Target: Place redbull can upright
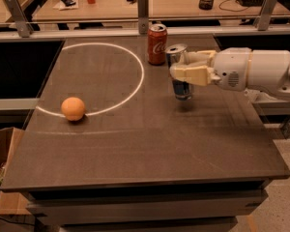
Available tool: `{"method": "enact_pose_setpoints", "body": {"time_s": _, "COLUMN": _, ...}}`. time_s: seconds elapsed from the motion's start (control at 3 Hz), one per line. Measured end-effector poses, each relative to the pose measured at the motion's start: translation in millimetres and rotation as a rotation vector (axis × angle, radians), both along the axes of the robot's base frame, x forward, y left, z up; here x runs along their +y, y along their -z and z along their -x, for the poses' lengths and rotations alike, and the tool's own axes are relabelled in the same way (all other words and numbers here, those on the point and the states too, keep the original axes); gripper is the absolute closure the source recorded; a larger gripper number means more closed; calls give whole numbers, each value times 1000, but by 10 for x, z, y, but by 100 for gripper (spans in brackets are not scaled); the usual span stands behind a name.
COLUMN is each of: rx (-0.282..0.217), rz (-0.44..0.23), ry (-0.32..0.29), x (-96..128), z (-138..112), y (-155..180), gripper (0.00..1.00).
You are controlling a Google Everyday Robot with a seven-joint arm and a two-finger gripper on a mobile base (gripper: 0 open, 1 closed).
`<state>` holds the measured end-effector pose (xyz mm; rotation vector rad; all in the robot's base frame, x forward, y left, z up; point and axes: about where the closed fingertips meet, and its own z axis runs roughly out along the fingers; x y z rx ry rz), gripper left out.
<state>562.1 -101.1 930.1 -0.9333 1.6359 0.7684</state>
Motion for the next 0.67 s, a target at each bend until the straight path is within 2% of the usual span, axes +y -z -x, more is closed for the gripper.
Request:
{"method": "enact_pose_setpoints", "body": {"time_s": 0.33, "rx": -127, "rz": -142, "ry": -104, "x": -7, "z": 253, "y": -334, "gripper": 100}}
{"method": "enact_pose_setpoints", "body": {"time_s": 0.67, "rx": -196, "rz": -124, "ry": -181, "x": 11, "z": 458, "y": -499, "gripper": 100}}
